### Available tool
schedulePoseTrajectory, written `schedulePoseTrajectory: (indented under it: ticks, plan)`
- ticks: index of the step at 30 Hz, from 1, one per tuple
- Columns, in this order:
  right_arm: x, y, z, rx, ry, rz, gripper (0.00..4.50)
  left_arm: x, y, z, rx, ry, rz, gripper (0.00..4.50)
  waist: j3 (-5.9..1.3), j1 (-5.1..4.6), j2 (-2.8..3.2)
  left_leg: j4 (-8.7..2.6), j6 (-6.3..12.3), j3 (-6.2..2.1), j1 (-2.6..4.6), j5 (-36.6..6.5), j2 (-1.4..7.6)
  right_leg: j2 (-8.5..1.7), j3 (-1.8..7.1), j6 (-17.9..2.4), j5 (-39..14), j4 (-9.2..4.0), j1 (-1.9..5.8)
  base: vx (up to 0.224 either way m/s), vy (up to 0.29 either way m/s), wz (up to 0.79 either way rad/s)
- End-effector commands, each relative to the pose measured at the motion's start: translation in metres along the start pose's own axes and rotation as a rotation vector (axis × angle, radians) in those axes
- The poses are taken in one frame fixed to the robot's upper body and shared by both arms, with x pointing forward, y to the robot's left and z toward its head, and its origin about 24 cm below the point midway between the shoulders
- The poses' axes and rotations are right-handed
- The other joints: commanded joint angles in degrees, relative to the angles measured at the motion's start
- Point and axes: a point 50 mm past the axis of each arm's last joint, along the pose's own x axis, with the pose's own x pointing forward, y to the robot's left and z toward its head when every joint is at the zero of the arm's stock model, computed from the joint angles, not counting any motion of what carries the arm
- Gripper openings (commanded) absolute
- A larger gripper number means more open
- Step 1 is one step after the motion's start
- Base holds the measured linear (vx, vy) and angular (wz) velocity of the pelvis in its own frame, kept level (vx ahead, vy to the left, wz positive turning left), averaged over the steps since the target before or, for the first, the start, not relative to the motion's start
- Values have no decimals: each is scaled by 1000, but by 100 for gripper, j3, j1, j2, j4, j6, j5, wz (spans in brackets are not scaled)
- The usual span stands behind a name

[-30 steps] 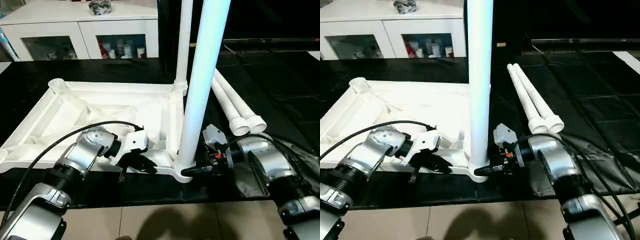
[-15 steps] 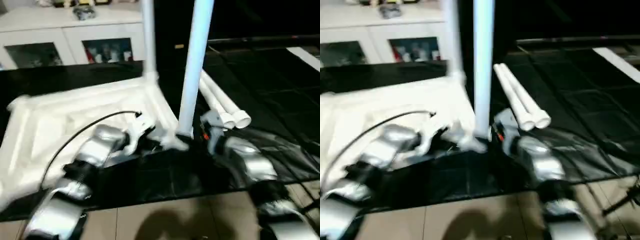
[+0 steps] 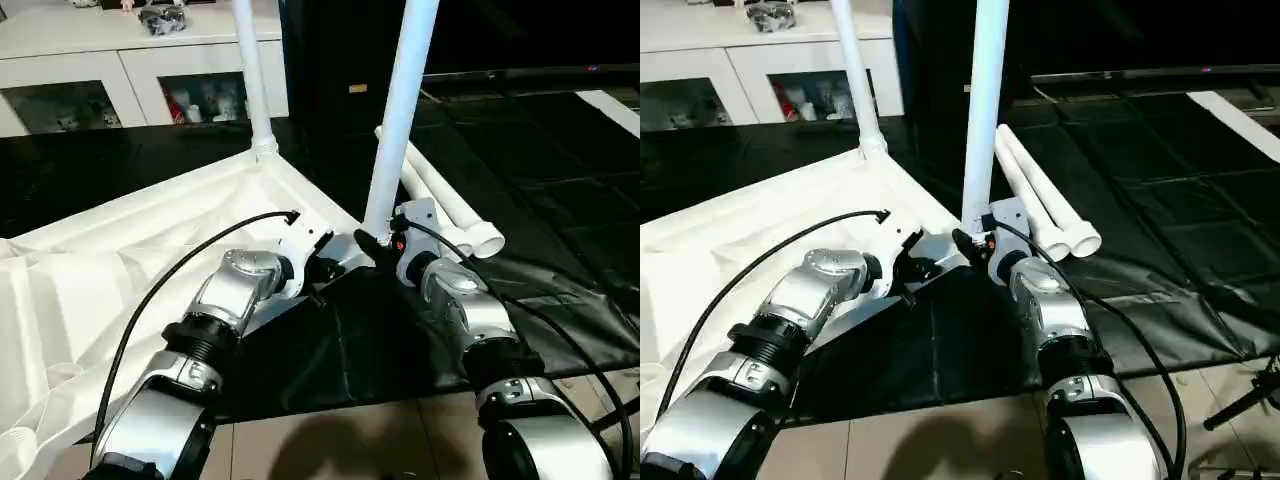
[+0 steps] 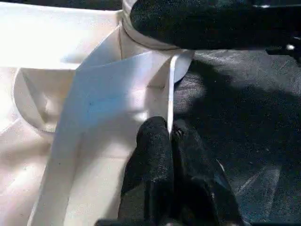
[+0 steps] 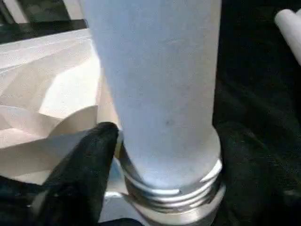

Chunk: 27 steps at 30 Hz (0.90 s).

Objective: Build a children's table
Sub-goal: Rotate leg to tighten

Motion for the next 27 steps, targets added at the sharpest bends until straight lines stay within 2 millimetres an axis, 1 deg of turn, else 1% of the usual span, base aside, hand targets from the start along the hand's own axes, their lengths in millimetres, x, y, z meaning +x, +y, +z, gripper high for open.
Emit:
schedulePoseTrajectory:
  ticks: [1,2,3,4,5,6,7,8,9,10,11,12,13,14,15,16,17,18,19,21,22,24,27]
  plan:
    - [5,27,-10,19,29,175,375,-3,-1,19,68,-85,-11,0,-422,26,-34,-378,439,103,-26,-1156,-102,-157,152,-1219,-1535,-410,404,0,0,0]
    - [5,27,-10,19,29,175,375,-3,-1,19,68,-85,-11,0,-416,26,-41,-378,433,106,-25,-1190,-104,-148,153,-1194,-1580,-421,404,0,0,0]
    - [0,22,-8,1,17,207,384,-7,2,16,83,-76,-23,0,-418,39,-32,-383,439,101,-13,-1214,-99,-151,153,-1184,-1612,-427,405,0,0,0]
    - [-12,10,-3,-42,-1,270,401,-14,6,10,111,-60,-56,0,-420,57,-31,-381,461,103,-9,-1212,-87,-145,161,-1179,-1551,-425,405,0,0,0]
    - [-14,9,-2,-49,-2,280,401,-15,7,9,116,-58,-61,0,-425,70,-32,-382,482,99,-9,-1204,-86,-143,160,-1187,-1499,-419,407,0,0,0]
    - [-14,9,-2,-49,-2,280,411,-15,7,9,116,-58,-61,0,-436,65,-27,-377,488,96,-29,-1102,-77,-144,168,-1256,-1267,-374,418,0,0,0]
    - [-18,5,0,-65,-5,303,420,-17,8,8,128,-52,-73,0,-434,58,-8,-379,481,92,-32,-1071,-76,-149,167,-1298,-1195,-365,417,0,0,0]
    - [-29,-5,4,-115,-7,352,431,-23,11,3,156,-33,-112,0,-435,63,-24,-374,490,98,-15,-1079,-79,-145,163,-1333,-1166,-377,416,0,0,0]
    - [-29,-5,4,-115,-7,352,442,-23,11,3,156,-33,-112,0,-432,71,-24,-376,508,97,-12,-1106,-78,-147,163,-1341,-1190,-381,419,0,0,0]
    - [-40,-16,9,-161,0,412,442,-30,12,-2,188,-11,-171,0,-435,88,-27,-365,539,104,-17,-1097,-74,-144,168,-1385,-1125,-365,428,0,0,0]
    - [-41,-16,9,-164,1,415,442,-30,12,-2,189,-9,-175,0,-432,96,-20,-370,553,102,-12,-1113,-68,-143,165,-1396,-1130,-366,425,0,0,0]
    - [-45,-20,11,-190,9,436,442,-33,12,-4,208,0,-205,0,-426,94,5,-373,534,103,-8,-1109,-54,-147,173,-1410,-1105,-351,414,0,0,0]
    - [-51,-27,14,-247,29,459,442,-37,13,-7,229,24,-252,0,-424,100,-7,-373,538,102,-10,-1149,-59,-144,164,-1407,-1155,-367,416,0,0,0]
    - [-54,-31,15,-289,47,474,442,-40,13,-10,251,41,-286,0,-429,109,-35,-369,522,112,1,-1165,-54,-145,168,-1412,-1204,-367,407,0,0,0]
    - [-54,-31,15,-289,47,474,442,-40,13,-10,251,41,-286,0,-422,133,-23,-363,505,128,17,-1197,-54,-148,179,-1420,-1273,-374,389,0,0,0]
    - [-57,-33,16,-315,60,489,442,-43,13,-11,272,54,-314,0,-418,161,-24,-368,485,126,19,-1218,-53,-152,179,-1409,-1340,-372,389,0,0,0]
    - [-59,-34,17,-321,68,510,442,-45,13,-13,282,62,-340,0,-413,164,-30,-371,477,129,14,-1216,-53,-150,181,-1395,-1360,-374,390,0,0,0]
    - [-63,-34,19,-327,85,570,442,-48,14,-16,318,85,-373,0,-416,191,-26,-373,468,129,29,-1253,-47,-152,178,-1379,-1423,-377,385,0,0,0]
    - [-63,-33,19,-327,86,577,442,-48,14,-16,322,88,-376,0,-427,205,-27,-368,485,123,27,-1241,-48,-147,174,-1384,-1384,-367,393,0,0,0]
    - [-66,-32,20,-330,100,622,442,-51,15,-18,343,104,-396,0,-426,217,-22,-371,492,124,21,-1222,-36,-144,178,-1421,-1241,-348,390,0,0,0]
    - [-69,-30,20,-346,130,688,442,-54,16,-21,363,125,-432,0,-429,231,-52,-370,509,124,21,-1199,-31,-145,180,-1444,-1161,-331,395,0,0,0]
    - [-70,-25,18,-375,169,762,442,-58,15,-23,388,151,-483,0,-427,240,-48,-376,516,121,14,-1223,-29,-154,175,-1422,-1243,-334,394,0,0,0]
    - [-70,-21,16,-395,193,812,442,-60,14,-24,411,168,-524,0,-422,245,-57,-377,479,129,20,-1263,-31,-165,182,-1383,-1400,-347,386,0,0,0]
